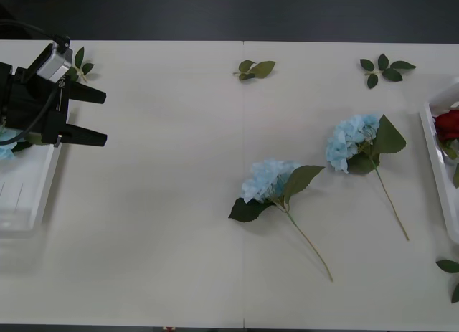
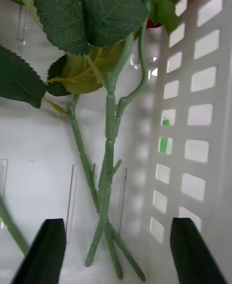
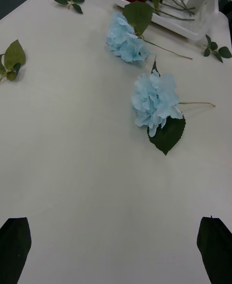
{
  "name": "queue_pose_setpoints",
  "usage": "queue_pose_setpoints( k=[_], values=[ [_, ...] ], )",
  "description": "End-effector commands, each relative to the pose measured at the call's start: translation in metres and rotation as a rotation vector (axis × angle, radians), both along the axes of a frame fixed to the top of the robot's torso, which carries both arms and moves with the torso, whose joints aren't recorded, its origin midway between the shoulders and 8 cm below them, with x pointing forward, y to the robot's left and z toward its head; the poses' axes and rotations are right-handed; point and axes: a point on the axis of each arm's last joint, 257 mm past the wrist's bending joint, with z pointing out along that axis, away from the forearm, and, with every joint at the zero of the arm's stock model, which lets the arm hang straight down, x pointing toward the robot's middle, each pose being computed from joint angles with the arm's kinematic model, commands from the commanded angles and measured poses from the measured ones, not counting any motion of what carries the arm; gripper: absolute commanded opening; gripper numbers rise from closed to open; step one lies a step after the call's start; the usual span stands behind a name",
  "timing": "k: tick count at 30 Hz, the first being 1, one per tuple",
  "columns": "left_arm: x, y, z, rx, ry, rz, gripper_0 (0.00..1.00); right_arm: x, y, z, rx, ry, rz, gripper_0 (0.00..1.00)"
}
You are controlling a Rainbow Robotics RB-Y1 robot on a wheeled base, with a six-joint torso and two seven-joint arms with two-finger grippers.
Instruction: Put the red flowers into the right box and the blue flowers into the left box
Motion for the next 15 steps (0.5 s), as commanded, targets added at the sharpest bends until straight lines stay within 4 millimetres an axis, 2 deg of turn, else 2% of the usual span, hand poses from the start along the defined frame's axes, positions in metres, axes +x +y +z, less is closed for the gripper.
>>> queue_pose_setpoints(
  k=[1,5,9,11,14,15],
  values=[
    [0.006,-0.006,0.025,0.012,-0.076,-0.037,1.0,0.027,0.021,0.025,0.017,-0.038,0.058,1.0],
    [0.006,-0.006,0.025,0.012,-0.076,-0.037,1.0,0.045,0.057,0.039,0.078,-0.031,0.138,1.0],
    [0.006,-0.006,0.025,0.012,-0.076,-0.037,1.0,0.065,0.103,0.057,0.15,-0.026,0.223,1.0],
    [0.006,-0.006,0.025,0.012,-0.076,-0.037,1.0,0.072,0.131,0.067,0.158,-0.01,0.273,1.0],
    [0.006,-0.006,0.025,0.012,-0.076,-0.037,1.0,0.078,0.184,0.082,0.206,0.01,0.299,1.0],
    [0.006,-0.006,0.025,0.012,-0.076,-0.037,1.0,0.078,0.194,0.082,0.219,0.017,0.297,1.0]
  ],
)
